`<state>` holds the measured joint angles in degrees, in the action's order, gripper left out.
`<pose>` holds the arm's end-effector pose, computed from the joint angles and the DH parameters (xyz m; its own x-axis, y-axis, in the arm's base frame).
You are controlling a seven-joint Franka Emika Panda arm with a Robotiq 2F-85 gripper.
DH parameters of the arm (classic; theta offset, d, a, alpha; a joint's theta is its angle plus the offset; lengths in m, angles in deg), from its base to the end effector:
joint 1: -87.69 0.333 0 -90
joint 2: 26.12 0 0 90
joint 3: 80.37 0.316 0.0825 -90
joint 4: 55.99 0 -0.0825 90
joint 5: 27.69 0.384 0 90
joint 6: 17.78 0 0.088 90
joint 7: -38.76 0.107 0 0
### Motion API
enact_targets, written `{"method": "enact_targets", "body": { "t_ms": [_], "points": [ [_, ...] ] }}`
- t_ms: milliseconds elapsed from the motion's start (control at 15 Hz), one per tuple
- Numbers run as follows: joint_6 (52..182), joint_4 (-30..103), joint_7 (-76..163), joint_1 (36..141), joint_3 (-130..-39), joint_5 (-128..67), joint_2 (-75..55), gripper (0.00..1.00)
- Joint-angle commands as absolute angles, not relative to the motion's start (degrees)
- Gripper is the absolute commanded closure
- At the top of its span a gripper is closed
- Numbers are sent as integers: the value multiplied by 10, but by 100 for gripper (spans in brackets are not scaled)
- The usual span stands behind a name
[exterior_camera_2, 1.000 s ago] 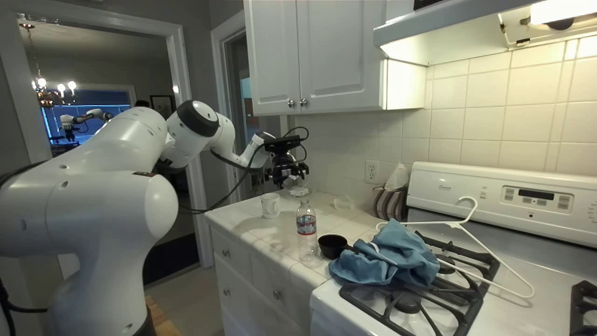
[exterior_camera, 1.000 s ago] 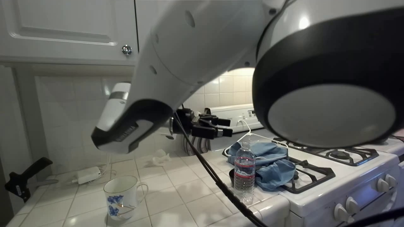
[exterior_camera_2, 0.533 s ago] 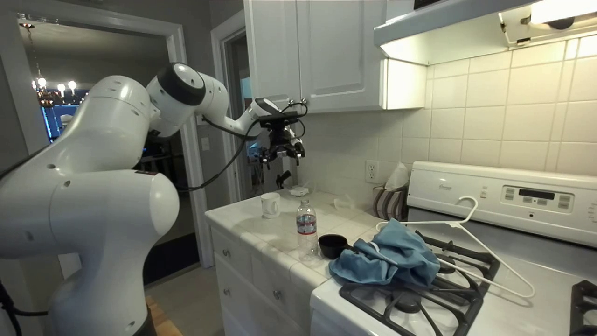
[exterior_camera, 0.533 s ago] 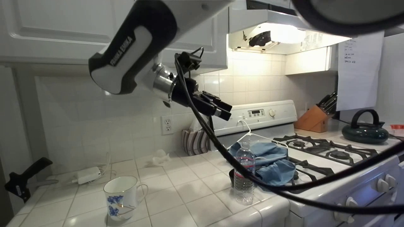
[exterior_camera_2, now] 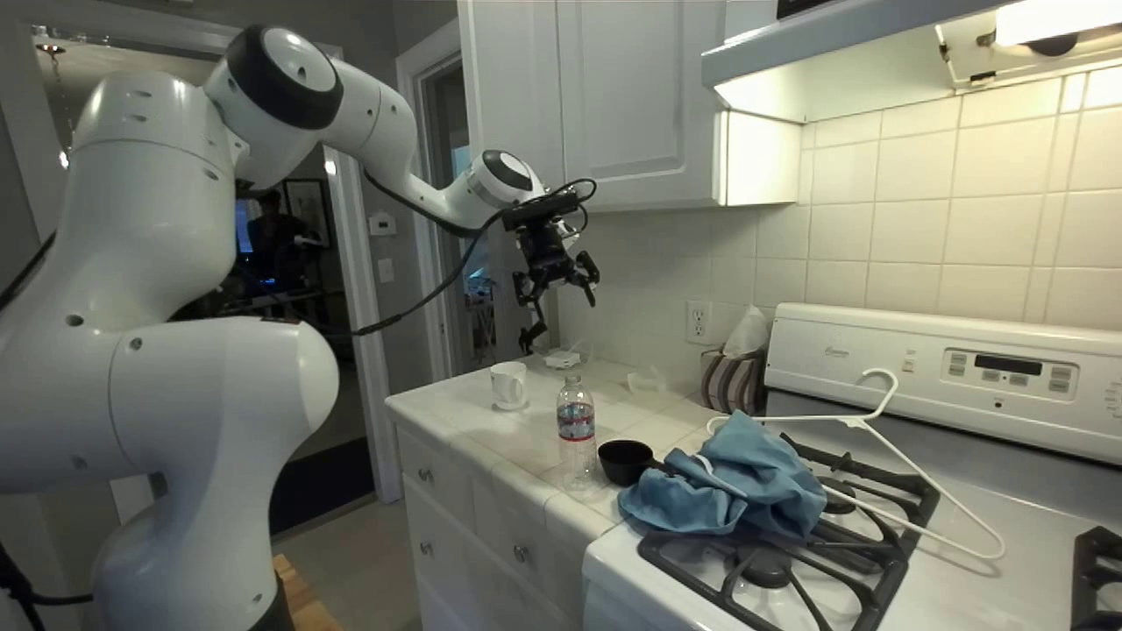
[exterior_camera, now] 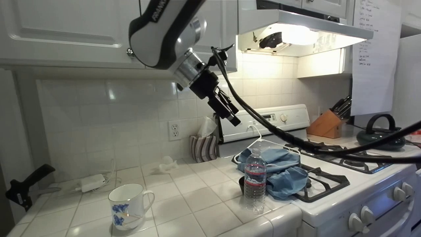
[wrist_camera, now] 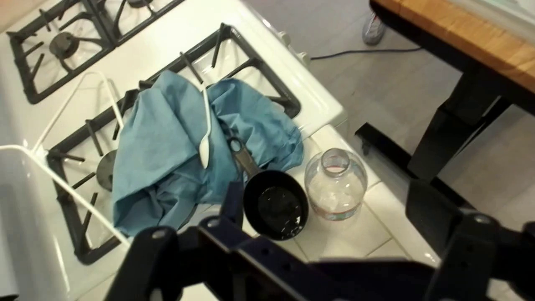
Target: Put the bottle upright, then move the black pot to the left
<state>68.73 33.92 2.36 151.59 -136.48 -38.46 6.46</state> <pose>0.5942 0.1526 0.4214 0.6171 0.4705 -0.6307 0.7452 -0.6069 0.2763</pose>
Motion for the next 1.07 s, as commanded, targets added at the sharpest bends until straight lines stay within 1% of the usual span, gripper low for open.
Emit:
{"method": "enact_targets", "body": {
  "t_ms": [0,267,467,733,1000],
  "points": [
    [841,482,67,1593,-1402,-437,-44,0],
    [994,607,142,1666,-1470,-475,-130,0],
    [1047,674,219,1719,-1542,-491,-185,0],
    [1132,717,314,1766,-1622,-503,-213,0],
    [1236,733,393,1801,-1682,-494,-204,0]
  ]
}}
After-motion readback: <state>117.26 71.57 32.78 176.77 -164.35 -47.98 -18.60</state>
